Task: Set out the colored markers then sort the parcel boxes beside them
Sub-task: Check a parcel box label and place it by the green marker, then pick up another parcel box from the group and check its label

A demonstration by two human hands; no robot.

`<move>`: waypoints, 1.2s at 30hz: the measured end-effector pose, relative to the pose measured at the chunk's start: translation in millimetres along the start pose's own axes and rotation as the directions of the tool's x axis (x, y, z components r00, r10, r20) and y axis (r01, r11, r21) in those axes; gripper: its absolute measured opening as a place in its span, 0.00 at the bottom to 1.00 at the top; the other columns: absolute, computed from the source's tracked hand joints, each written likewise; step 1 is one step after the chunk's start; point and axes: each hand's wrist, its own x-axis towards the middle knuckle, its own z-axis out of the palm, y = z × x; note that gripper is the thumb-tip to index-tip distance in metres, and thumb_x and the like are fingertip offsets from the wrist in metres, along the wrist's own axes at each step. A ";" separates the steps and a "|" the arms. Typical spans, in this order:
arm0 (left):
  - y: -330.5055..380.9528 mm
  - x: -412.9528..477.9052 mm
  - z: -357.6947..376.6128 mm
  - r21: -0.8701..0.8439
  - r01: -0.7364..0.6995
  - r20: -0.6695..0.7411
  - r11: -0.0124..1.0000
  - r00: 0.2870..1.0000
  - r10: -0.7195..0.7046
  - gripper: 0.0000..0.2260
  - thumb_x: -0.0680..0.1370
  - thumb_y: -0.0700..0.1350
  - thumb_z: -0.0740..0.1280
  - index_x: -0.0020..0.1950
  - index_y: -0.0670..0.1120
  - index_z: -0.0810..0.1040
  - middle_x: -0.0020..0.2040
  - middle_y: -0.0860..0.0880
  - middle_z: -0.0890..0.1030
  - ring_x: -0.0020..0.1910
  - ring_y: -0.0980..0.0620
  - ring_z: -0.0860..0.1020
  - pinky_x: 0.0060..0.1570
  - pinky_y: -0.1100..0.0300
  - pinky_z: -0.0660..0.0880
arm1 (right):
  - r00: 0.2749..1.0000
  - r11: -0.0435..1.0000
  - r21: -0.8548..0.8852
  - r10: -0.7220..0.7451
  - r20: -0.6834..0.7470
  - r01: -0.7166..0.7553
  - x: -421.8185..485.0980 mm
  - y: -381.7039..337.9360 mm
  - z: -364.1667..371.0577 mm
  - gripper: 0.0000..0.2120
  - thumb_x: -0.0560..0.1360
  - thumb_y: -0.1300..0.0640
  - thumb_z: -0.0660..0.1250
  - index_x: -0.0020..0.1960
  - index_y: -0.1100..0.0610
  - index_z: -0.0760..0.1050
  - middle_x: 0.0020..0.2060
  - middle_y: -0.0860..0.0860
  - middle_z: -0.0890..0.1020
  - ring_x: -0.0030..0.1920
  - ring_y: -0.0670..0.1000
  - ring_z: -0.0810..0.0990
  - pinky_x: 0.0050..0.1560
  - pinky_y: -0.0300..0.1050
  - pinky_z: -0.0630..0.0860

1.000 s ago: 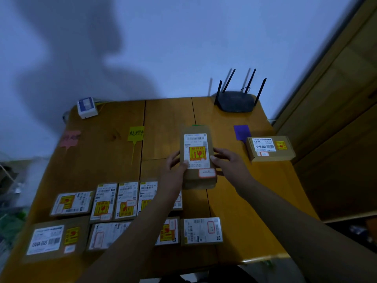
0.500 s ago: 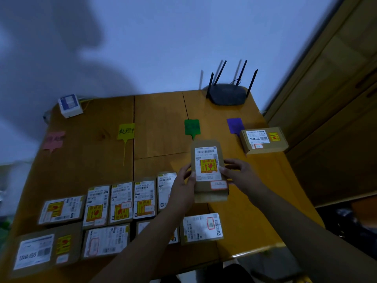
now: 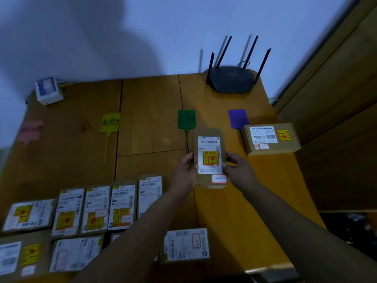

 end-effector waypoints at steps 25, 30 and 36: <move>12.7 -32.6 -44.9 -0.030 -0.244 -0.044 0.969 0.969 0.243 0.23 0.77 0.44 0.75 0.71 0.52 0.76 0.68 0.50 0.80 0.68 0.53 0.76 0.66 0.53 0.75 | 0.987 0.987 0.121 -0.120 0.105 0.107 -33.5 -58.1 36.9 0.14 0.80 0.58 0.72 0.65 0.59 0.82 0.57 0.59 0.85 0.59 0.60 0.84 0.62 0.62 0.80; -13.1 -83.9 -91.7 -0.006 -0.270 -0.007 0.963 0.963 0.270 0.20 0.78 0.41 0.74 0.70 0.48 0.79 0.61 0.50 0.84 0.60 0.55 0.82 0.55 0.61 0.78 | 0.978 0.991 0.119 -0.080 0.194 0.057 -103.2 -50.2 72.5 0.14 0.82 0.58 0.69 0.66 0.61 0.80 0.57 0.63 0.84 0.54 0.56 0.83 0.59 0.57 0.81; -77.5 -125.1 -119.4 0.162 -0.212 0.059 0.964 0.977 0.205 0.17 0.79 0.41 0.73 0.68 0.49 0.80 0.59 0.50 0.84 0.57 0.52 0.83 0.54 0.54 0.80 | 0.983 0.996 0.077 0.025 0.179 -0.039 -153.9 1.7 96.5 0.14 0.81 0.57 0.71 0.66 0.58 0.81 0.53 0.59 0.85 0.56 0.59 0.84 0.57 0.55 0.84</move>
